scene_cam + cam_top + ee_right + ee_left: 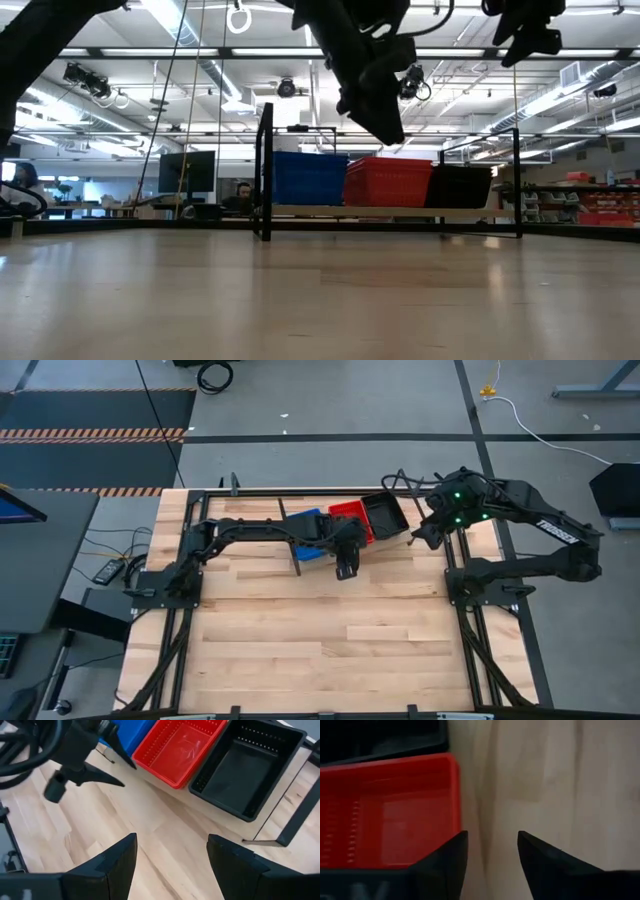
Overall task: Stack baskets on shelf by color
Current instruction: Adjust the stacked red bins on the shelf
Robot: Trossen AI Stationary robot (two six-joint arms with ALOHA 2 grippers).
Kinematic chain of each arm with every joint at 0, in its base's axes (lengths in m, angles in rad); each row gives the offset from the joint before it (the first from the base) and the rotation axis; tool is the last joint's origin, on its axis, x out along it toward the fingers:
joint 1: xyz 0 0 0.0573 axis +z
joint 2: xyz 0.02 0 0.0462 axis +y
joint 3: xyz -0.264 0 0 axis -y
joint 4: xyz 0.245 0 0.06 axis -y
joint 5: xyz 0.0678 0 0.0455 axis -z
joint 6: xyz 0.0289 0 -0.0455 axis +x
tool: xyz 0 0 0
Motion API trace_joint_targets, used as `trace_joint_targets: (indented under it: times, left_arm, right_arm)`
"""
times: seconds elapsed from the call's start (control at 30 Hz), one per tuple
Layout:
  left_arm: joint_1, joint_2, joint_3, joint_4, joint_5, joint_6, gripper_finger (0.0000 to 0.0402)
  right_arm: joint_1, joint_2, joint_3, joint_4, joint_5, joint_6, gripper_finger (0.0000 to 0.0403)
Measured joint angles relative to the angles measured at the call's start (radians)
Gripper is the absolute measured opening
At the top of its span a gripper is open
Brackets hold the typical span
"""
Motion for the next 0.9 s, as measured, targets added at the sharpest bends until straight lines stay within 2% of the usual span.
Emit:
trace_joint_targets:
  times: [0.27, 0.9]
  left_arm:
    - [0.000, -0.009, 0.000, 0.076, -0.028, 0.088, 0.0194]
    - [0.039, 0.078, 0.000, 0.073, -0.024, 0.094, 0.0194]
  right_arm:
    - [0.000, -0.025, 0.000, 0.000, 0.000, 0.028, 0.0245]
    - [0.000, -0.023, 0.000, 0.002, 0.040, 0.026, 0.0245]
